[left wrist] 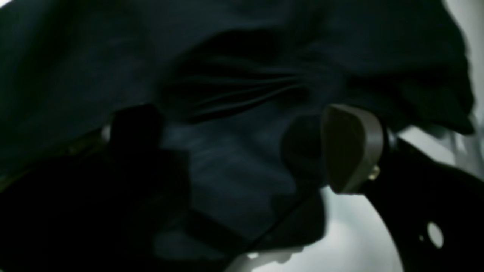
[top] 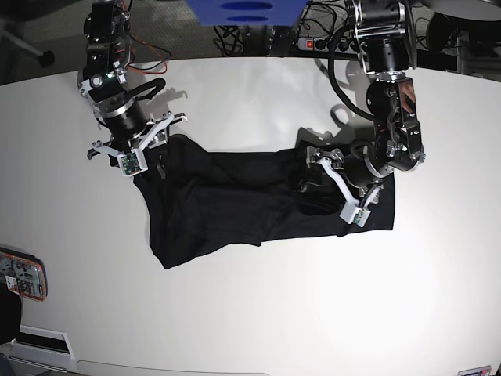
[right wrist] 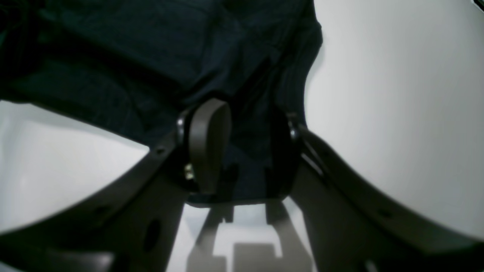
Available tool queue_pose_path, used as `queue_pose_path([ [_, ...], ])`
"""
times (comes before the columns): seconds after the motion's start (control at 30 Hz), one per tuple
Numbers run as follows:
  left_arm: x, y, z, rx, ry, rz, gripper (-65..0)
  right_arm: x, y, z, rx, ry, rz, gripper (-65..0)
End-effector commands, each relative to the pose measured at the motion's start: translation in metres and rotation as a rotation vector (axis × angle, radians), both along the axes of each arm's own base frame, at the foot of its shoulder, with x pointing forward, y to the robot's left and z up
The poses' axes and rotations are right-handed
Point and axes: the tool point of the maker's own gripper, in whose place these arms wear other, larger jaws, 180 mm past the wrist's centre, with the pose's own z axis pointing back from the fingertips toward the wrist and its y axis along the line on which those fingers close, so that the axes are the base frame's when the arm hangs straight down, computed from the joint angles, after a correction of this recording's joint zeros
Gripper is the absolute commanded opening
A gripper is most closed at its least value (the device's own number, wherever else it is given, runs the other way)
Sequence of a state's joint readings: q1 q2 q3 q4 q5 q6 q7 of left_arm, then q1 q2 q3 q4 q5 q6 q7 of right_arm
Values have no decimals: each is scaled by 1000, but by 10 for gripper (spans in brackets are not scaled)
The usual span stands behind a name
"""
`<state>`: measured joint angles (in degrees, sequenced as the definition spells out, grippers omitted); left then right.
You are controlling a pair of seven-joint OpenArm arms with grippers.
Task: Fold the T-shirt properly
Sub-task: 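Push the left gripper's held end inward along the strip toward the right gripper, then release the left gripper and lift it away from the shirt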
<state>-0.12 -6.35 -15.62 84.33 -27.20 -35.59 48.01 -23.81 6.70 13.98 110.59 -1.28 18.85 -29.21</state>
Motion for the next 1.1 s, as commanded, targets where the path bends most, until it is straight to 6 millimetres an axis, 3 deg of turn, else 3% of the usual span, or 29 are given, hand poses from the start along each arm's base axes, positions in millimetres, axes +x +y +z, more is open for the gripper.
queue_pose_path([
  [0.0,18,-3,21,-21,-74,-1,0,5,0,14,10,-52,2,-437],
  [0.3,63,-10,44,-35,-125,-21,0,8,0,15,12,-58,2,-437],
  [0.5,74,-13,49,-46,-132,-23,0,9,0,14,10,-52,1,-436],
  [0.6,75,-12,53,-42,-145,-22,0,27,-7,21,-16,-54,-17,-436],
  [0.67,77,-10,64,-31,-184,-25,0,41,-28,28,-57,-40,-68,-435],
  [0.8,67,-1,93,9,-305,-23,0,52,-54,33,-109,3,-123,-428],
  [0.93,49,-2,123,-6,-444,-7,0,59,-48,32,-188,78,-22,-357],
  [1.07,22,3,132,65,-506,-21,0,81,-45,55,-246,42,38,-332],
])
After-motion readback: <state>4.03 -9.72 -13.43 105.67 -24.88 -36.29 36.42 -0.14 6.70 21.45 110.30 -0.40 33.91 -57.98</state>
